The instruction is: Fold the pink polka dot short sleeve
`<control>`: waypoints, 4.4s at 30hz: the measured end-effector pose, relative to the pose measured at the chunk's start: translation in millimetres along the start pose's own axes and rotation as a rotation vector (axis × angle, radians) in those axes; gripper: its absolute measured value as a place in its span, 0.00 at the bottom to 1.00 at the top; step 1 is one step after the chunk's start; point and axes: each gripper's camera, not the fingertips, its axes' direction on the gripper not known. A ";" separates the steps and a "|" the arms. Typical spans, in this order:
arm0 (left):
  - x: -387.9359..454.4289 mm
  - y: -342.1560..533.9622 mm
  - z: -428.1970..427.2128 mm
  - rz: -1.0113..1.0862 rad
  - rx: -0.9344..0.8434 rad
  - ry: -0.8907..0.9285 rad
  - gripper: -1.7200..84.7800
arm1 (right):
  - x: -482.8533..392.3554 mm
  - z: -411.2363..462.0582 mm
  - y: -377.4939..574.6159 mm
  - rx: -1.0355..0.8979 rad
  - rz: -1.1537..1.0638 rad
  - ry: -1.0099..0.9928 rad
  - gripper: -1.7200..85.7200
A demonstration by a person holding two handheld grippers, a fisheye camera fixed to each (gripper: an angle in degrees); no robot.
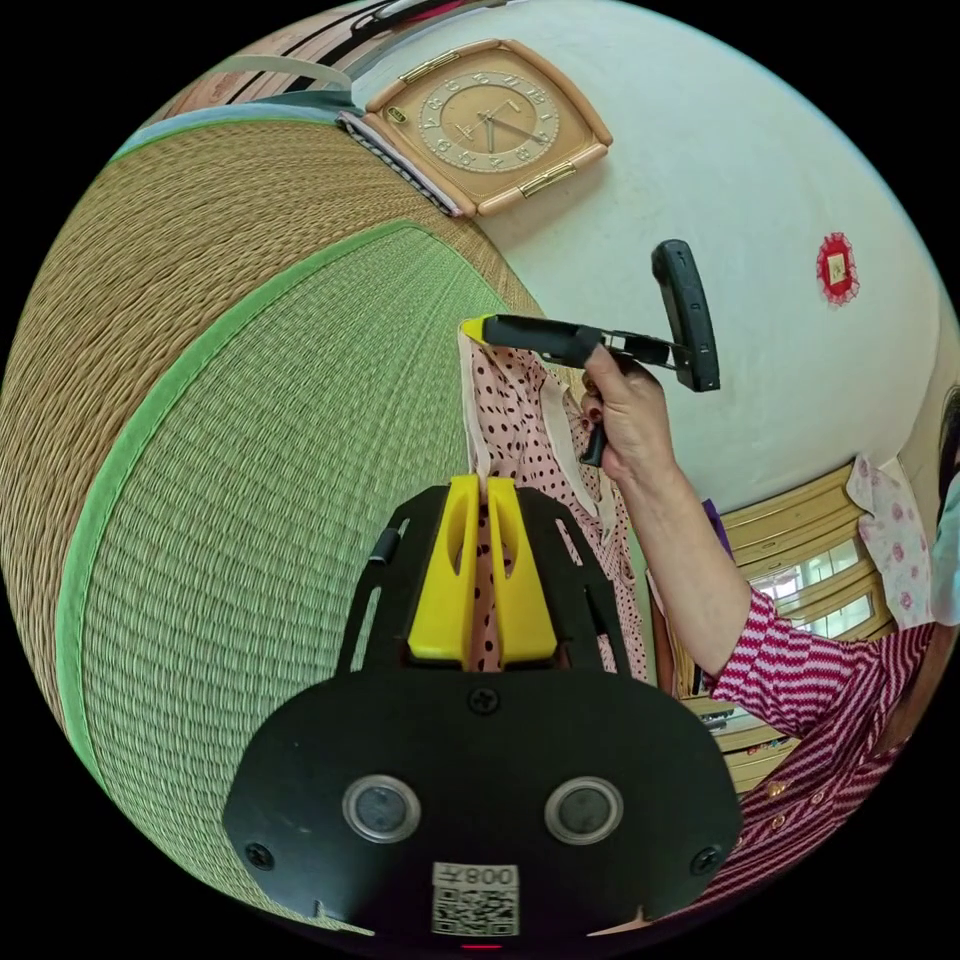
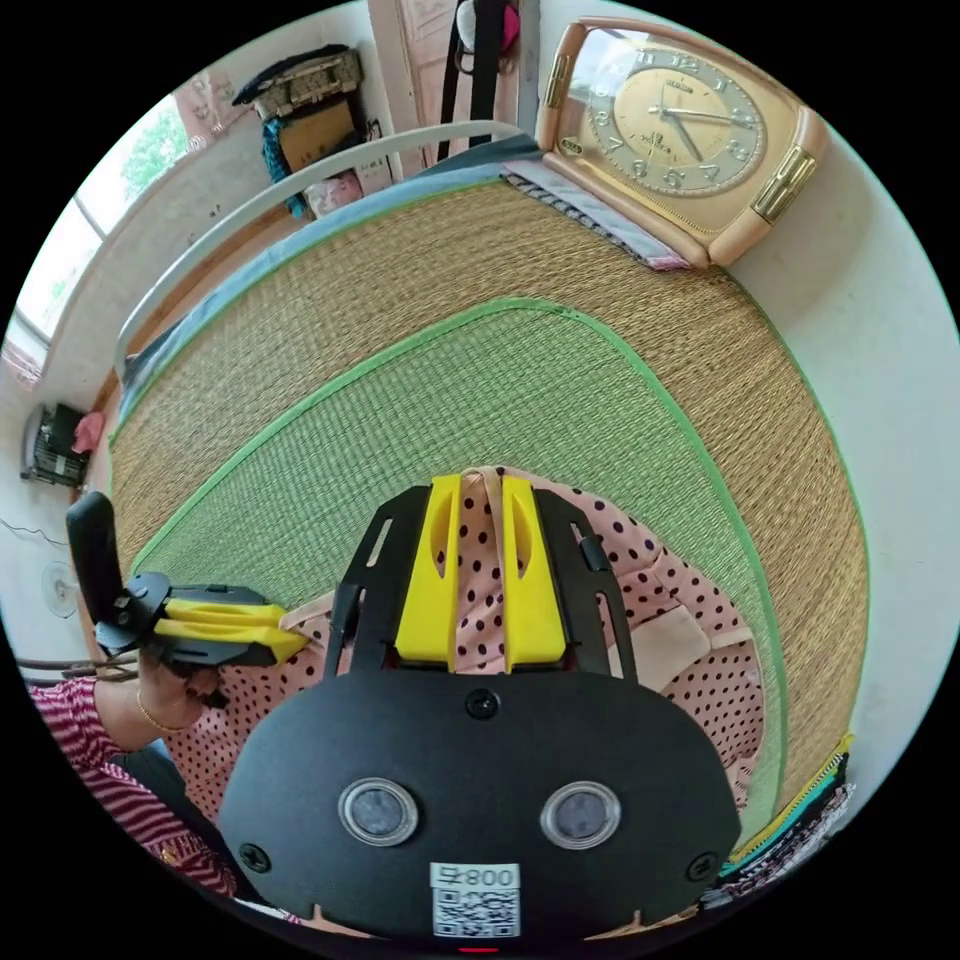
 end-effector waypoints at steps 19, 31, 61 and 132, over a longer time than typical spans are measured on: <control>46.5 15.5 7.9 0.304 0.002 -0.187 0.03 | 131.4 -73.7 84.7 0.282 0.236 -0.383 0.04; 98.0 42.5 65.1 0.573 -0.253 -0.387 0.05 | 226.1 -2.8 200.3 0.205 0.438 -0.491 0.03; 137.8 42.8 88.3 0.595 -0.280 -0.374 0.04 | 244.5 27.9 441.9 0.312 0.478 -0.381 0.02; -144.7 220.8 75.8 -0.064 -0.279 0.090 0.08 | -112.5 -57.8 1148.6 0.506 1.088 -0.618 0.02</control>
